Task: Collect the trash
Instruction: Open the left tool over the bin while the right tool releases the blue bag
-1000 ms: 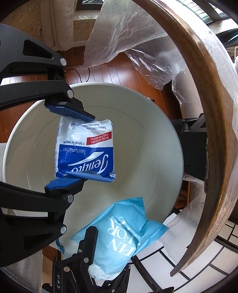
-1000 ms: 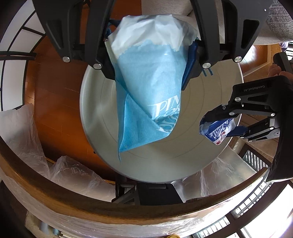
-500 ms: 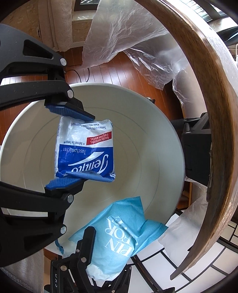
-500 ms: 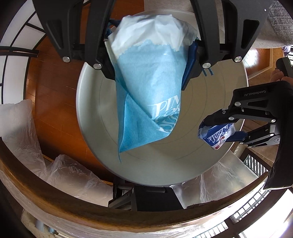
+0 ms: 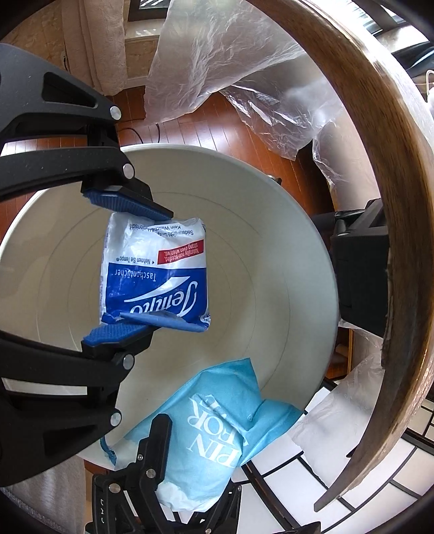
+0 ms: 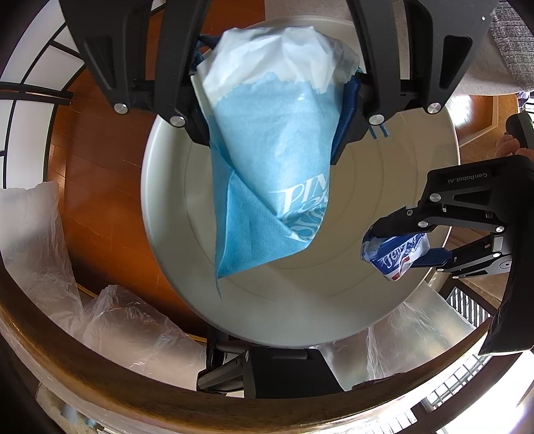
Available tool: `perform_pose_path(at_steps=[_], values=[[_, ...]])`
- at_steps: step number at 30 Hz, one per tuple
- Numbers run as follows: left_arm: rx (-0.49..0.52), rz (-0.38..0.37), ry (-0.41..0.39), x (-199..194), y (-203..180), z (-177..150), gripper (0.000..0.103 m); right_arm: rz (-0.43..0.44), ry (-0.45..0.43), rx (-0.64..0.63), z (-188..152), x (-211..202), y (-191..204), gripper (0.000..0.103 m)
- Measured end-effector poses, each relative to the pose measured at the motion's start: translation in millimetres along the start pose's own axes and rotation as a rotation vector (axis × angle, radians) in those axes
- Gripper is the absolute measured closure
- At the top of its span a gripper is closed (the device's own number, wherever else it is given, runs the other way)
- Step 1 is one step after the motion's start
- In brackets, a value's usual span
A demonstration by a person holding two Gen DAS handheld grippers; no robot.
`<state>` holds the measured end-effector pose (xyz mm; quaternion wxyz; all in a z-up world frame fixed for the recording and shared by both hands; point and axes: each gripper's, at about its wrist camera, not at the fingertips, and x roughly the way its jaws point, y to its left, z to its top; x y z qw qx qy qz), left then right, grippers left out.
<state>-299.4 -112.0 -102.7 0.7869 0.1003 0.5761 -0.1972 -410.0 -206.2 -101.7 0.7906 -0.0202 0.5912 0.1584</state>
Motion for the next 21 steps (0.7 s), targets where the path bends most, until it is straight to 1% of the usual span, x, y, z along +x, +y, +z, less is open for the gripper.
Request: perform_pose_path(at_steps=[21], values=[[0.012, -0.001, 0.005, 0.5, 0.3, 0.5, 0.047, -0.002, 0.006, -0.003, 2.0, 1.9, -1.3, 0.045]])
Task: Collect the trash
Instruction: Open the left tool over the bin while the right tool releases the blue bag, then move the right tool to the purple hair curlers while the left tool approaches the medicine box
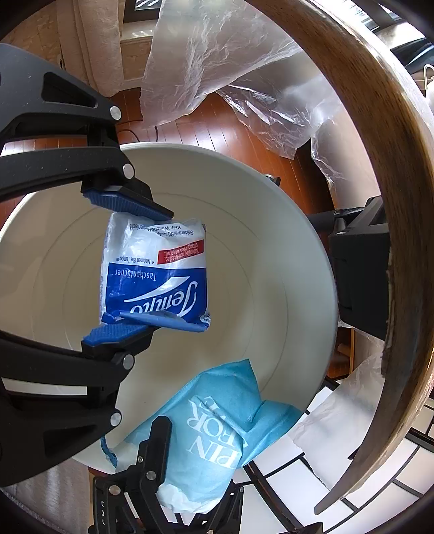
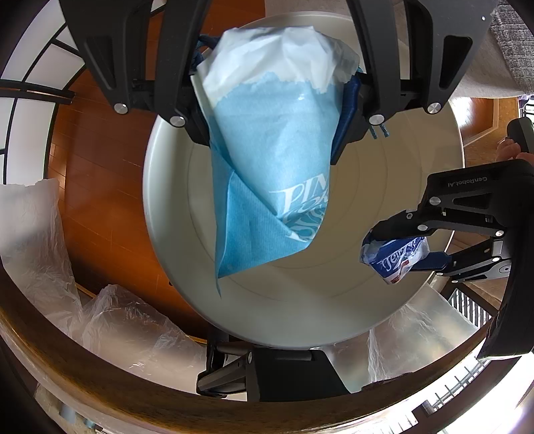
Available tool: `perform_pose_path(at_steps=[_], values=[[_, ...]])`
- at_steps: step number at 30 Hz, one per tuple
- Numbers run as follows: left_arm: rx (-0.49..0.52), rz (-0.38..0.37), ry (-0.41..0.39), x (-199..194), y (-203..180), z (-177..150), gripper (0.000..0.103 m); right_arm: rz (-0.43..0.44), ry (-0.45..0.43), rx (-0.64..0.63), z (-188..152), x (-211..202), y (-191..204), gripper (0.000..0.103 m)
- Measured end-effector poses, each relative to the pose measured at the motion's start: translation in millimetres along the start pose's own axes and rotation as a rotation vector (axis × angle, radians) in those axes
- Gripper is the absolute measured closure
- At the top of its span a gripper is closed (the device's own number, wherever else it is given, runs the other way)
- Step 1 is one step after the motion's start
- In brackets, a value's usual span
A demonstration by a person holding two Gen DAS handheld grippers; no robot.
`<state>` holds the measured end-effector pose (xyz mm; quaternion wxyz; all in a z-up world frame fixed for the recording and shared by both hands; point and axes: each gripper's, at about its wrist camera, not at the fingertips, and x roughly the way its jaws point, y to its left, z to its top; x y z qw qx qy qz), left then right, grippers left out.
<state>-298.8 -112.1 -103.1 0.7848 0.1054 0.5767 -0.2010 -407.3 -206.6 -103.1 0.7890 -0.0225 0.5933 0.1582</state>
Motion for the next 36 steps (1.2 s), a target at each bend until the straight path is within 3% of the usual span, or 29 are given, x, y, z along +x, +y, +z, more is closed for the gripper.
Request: perform_pose_path(at_steps=[6, 8, 9, 10, 16, 19, 22, 24, 27, 32, 36], values=[[0.002, -0.005, -0.016, -2, 1, 2, 0.047, -0.002, 0.002, -0.003, 1, 0, -1, 0.044], [0.016, 0.005, -0.031, -5, -1, 3, 0.039, -0.020, -0.009, -0.009, 1, -4, 0, 0.036], [0.022, 0.021, -0.036, -7, -2, 3, 0.025, -0.046, -0.031, -0.011, 0, -10, 0, 0.025], [0.027, 0.036, -0.049, -9, -3, 2, 0.020, -0.058, -0.050, -0.013, -1, -15, 0, 0.017], [-0.025, 0.019, -0.090, -33, 4, -4, 0.020, -0.045, -0.167, 0.044, -11, -63, -11, 0.016], [-0.065, -0.036, -0.167, -65, 8, -4, 0.020, -0.029, -0.273, 0.083, -10, -100, -19, 0.013], [-0.060, -0.040, -0.264, -99, 3, 0, 0.016, -0.041, -0.375, 0.106, -4, -131, -26, 0.008], [-0.054, 0.009, -0.342, -122, -3, 8, 0.004, -0.066, -0.455, 0.123, 6, -154, -33, 0.005], [-0.057, 0.104, -0.447, -146, -12, 23, 0.001, -0.096, -0.523, 0.145, 21, -170, -44, 0.004], [-0.074, 0.173, -0.493, -150, -24, 54, 0.001, -0.191, -0.578, 0.141, 58, -174, -64, 0.004], [-0.060, 0.218, -0.506, -145, -31, 73, 0.001, -0.290, -0.595, 0.049, 88, -174, -70, 0.004]])
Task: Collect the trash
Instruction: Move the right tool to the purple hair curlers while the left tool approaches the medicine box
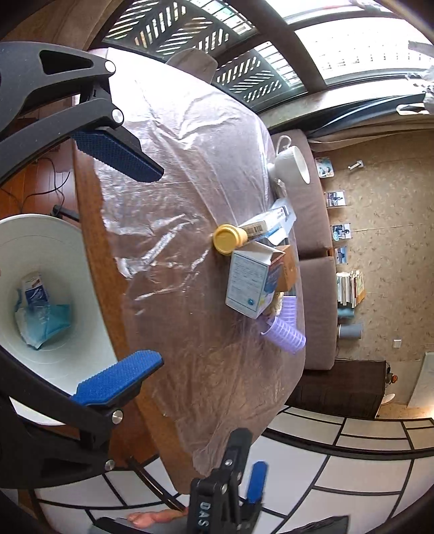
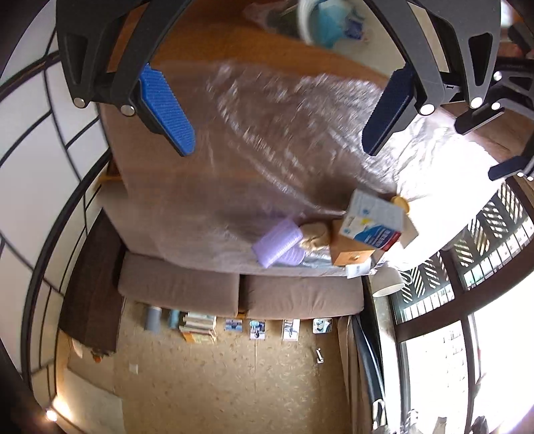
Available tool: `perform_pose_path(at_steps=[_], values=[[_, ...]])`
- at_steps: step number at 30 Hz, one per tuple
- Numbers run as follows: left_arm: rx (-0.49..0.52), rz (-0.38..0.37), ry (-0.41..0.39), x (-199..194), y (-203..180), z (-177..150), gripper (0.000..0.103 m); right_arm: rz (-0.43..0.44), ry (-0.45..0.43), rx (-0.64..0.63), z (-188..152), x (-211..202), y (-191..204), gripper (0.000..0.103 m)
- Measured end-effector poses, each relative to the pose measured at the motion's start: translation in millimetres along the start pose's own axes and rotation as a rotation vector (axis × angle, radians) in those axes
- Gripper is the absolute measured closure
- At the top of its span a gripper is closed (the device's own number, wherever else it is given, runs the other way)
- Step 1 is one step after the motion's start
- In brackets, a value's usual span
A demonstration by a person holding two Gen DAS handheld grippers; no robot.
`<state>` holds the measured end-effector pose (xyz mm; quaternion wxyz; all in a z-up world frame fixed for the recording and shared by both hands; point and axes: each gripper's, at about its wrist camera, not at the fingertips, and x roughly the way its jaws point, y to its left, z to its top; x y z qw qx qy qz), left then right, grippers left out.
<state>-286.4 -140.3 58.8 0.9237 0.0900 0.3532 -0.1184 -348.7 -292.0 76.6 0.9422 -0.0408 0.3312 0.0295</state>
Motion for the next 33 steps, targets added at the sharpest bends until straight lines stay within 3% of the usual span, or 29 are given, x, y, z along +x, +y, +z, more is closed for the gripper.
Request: perform_pose_path(at_steps=[3, 7, 15, 21, 33], values=[[0.044, 0.040, -0.008, 8, -9, 4, 0.001, -0.081, -0.017, -0.156, 11, 13, 0, 0.004], [0.082, 0.082, -0.005, 26, -18, 12, 0.001, -0.106, -0.020, -0.274, 22, 33, 0, 0.004], [0.136, 0.247, 0.034, 75, -26, 35, 0.001, -0.009, -0.001, -0.288, 48, 76, -7, 0.004], [0.145, 0.265, 0.054, 99, -28, 49, 0.001, 0.098, 0.023, -0.278, 67, 111, -5, 0.004], [0.248, 0.347, 0.057, 131, -53, 68, 0.001, 0.141, 0.078, -0.361, 81, 169, 10, 0.004]])
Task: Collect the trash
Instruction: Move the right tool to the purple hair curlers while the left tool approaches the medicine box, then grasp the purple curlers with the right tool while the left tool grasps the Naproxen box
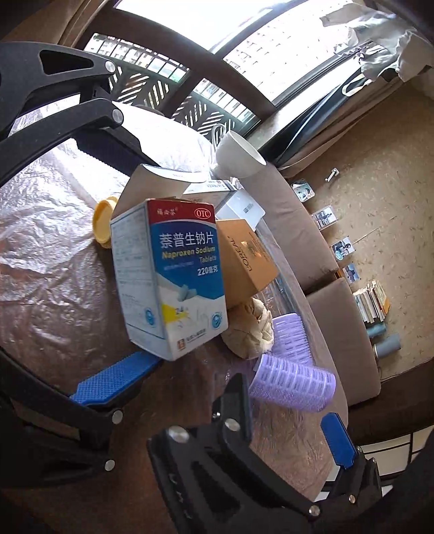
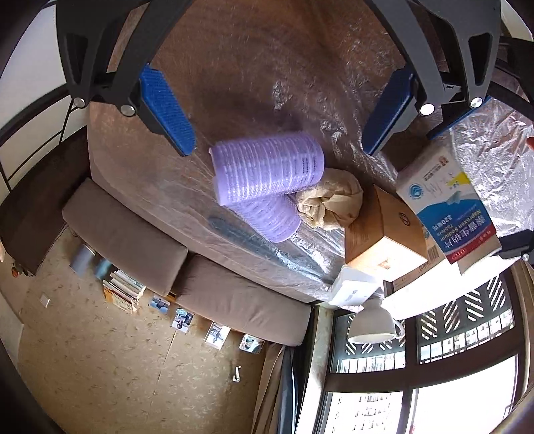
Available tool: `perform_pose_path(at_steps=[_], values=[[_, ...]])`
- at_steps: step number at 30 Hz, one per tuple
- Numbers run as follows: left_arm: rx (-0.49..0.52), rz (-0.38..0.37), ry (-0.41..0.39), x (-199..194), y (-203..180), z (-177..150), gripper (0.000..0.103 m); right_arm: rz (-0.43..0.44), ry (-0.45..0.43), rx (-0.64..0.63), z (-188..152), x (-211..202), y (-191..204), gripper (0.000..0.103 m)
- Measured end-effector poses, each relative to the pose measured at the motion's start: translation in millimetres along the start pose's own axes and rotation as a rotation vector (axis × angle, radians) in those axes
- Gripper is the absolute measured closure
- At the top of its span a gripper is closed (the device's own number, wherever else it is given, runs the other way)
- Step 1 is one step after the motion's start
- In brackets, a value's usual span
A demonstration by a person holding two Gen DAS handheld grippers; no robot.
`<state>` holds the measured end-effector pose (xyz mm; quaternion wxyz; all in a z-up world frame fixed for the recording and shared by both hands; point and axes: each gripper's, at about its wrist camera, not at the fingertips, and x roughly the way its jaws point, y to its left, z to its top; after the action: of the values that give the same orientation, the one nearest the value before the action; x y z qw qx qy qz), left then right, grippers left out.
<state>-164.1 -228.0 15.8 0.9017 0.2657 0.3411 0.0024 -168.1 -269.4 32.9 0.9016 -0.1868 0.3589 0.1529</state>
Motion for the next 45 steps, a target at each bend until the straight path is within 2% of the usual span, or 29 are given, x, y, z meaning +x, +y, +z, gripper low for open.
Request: perform_pose_path(at_steps=[4, 10, 15, 19, 24, 31, 36, 41, 45], values=[[0.020, 0.021, 0.005, 7, -4, 5, 0.001, -0.008, 0.005, -0.016, 1, 10, 2, 0.007], [0.024, -0.019, -0.004, 10, -2, 6, 0.001, 0.006, 0.042, 0.000, 4, 23, 0, 0.029], [0.007, -0.083, 0.000, 11, -1, 8, 0.002, 0.021, 0.032, 0.031, 2, 20, -2, 0.029], [0.013, -0.132, 0.011, 10, -3, 8, 0.011, 0.019, 0.023, 0.052, -2, 12, -3, 0.029], [-0.040, -0.241, 0.025, 6, 2, 8, 0.013, 0.034, 0.019, 0.108, -4, 4, -11, 0.029], [-0.068, -0.328, 0.003, -4, 6, 8, 0.014, 0.056, 0.004, 0.168, -11, -12, -19, 0.029], [-0.107, -0.405, 0.011, -8, 10, 9, 0.015, 0.113, 0.002, 0.273, -19, -23, -34, 0.029], [-0.145, -0.441, 0.010, -16, 17, 9, 0.016, 0.176, 0.008, 0.349, -32, -35, -38, 0.029], [-0.161, -0.471, 0.017, -20, 19, 7, 0.016, 0.315, 0.047, 0.407, -45, -36, -37, 0.029]])
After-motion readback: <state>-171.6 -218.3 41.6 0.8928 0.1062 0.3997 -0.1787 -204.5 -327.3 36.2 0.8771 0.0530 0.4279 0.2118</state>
